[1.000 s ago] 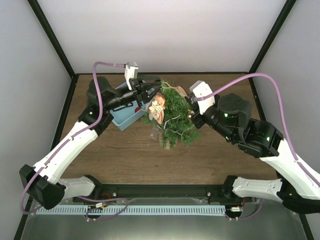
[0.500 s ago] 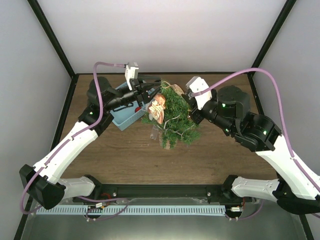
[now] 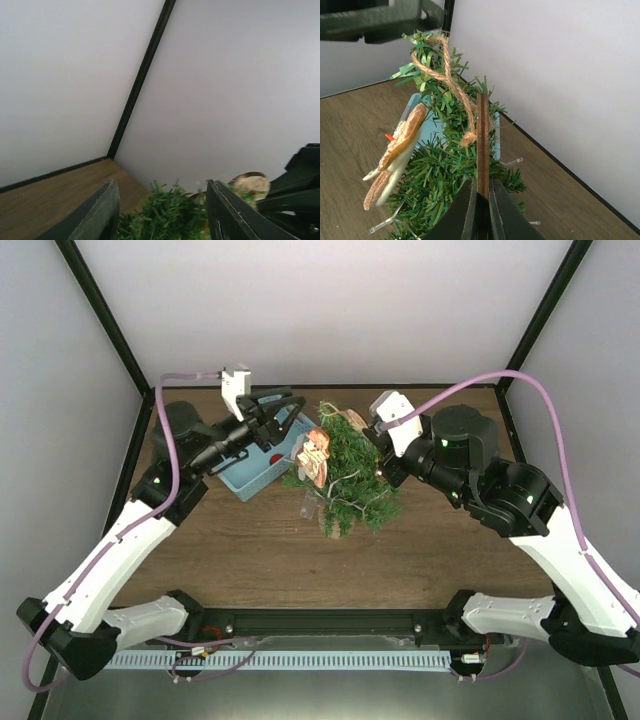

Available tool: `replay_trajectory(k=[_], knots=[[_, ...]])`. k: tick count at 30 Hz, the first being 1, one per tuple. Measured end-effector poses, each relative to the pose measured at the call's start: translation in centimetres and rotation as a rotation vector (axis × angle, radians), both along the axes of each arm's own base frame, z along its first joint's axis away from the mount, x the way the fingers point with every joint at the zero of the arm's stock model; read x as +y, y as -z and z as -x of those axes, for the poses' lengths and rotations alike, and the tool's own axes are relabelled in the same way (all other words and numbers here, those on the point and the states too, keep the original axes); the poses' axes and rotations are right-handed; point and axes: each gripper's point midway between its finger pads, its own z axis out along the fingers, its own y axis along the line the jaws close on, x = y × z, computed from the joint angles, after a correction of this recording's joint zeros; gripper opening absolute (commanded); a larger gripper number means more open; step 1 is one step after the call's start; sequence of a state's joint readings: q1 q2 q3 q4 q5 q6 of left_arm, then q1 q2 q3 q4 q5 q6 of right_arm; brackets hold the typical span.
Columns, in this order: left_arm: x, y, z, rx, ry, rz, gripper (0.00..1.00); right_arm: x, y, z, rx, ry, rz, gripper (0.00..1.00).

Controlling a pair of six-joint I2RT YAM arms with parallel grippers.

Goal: Decorate the small christmas tree
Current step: Adjust the decoration item on the Christmas tree.

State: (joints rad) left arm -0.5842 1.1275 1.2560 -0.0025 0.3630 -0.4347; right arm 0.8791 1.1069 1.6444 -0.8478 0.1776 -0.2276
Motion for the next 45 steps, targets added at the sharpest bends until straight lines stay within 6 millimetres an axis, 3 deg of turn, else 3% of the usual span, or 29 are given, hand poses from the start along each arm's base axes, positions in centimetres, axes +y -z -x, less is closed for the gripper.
replay_trajectory(k=[3,9,12,15,20,29,45], knots=[[0.2,-1.5,1.0,-0.038,0.022,0.020,0.53,0.1,0.0,0.0,0.007,-0.006,0.005,0.07],[-1.3,-3.9,2.2,-0.120,0.136,0.013,0.52,0.3,-1.3,0.4,0.005,-0.032,-0.012,0.06],[-2.0,-3.3,2.7,-0.132,0.196,-0.012,0.52,0.3,-1.5,0.6,0.006,-0.038,-0.016,0.06],[-2.8,-2.6,2.9,-0.135,0.242,-0.034,0.42,0.2,-1.0,0.5,0.024,-0.036,-0.001,0.06],[-3.5,-1.1,2.1,-0.117,0.243,-0.072,0.35,-0.6,0.4,-0.5,0.075,-0.012,0.029,0.07],[-3.5,-0.2,1.4,-0.106,0.214,-0.101,0.35,0.2,-0.7,0.2,0.147,-0.078,-0.008,0.07],[-3.6,0.8,0.6,-0.095,0.192,-0.120,0.36,0.2,-0.1,2.0,0.254,-0.119,-0.047,0.08]])
